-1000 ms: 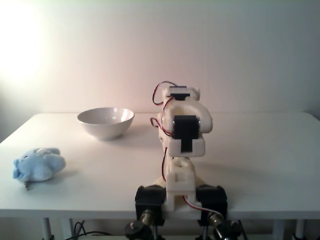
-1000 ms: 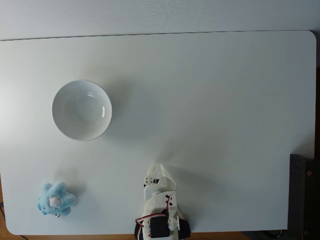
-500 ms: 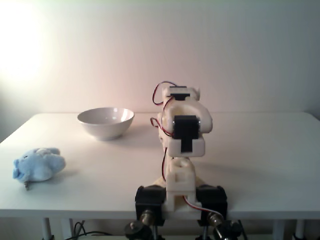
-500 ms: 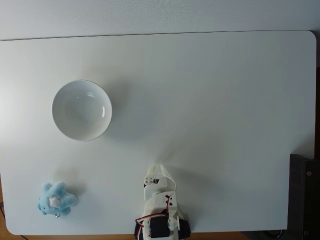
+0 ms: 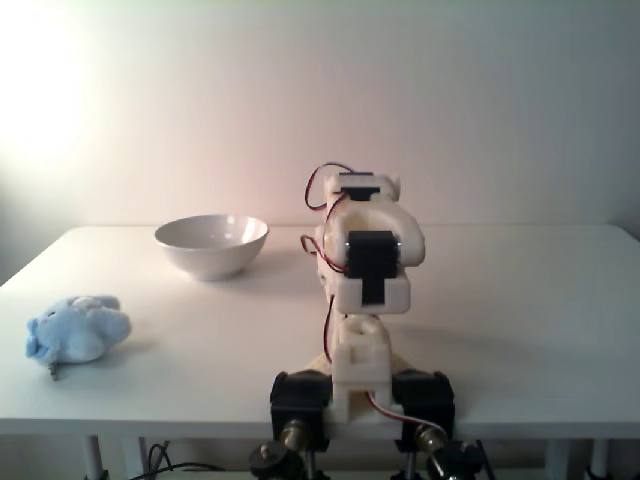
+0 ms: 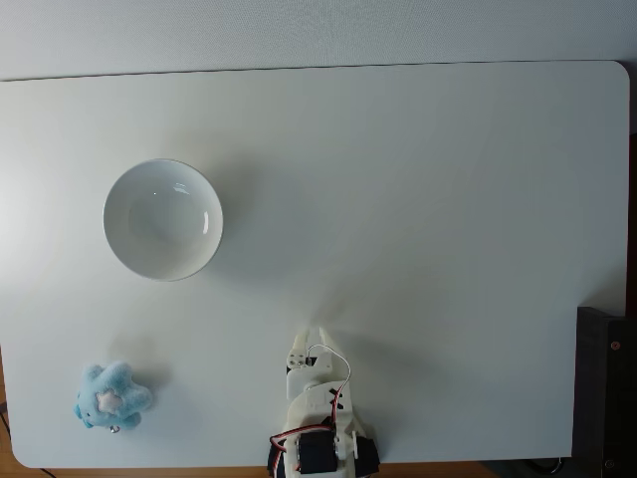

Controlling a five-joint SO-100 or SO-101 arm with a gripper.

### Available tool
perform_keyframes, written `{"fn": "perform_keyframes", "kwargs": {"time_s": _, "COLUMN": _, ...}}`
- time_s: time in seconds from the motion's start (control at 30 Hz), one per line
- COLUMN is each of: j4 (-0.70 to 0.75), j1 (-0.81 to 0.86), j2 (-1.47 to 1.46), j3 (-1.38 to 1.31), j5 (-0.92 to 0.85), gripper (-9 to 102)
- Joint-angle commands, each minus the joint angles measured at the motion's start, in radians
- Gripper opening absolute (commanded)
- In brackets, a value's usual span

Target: Grasp a skyblue doll and put it into the bowl.

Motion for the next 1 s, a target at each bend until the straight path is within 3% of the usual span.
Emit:
{"fn": "perform_keyframes", "kwargs": {"time_s": 0.0, "j4": 0.003, "j1": 0.003, "j2": 0.301, "j3": -0.003, "j5": 0.009, "gripper": 6}}
{"fn": "perform_keyframes", "kwargs": {"time_s": 0.97, "j4": -0.011, "j1": 0.002, "j2": 0.302, "j3": -0.104, "j5": 0.015, "gripper": 6}}
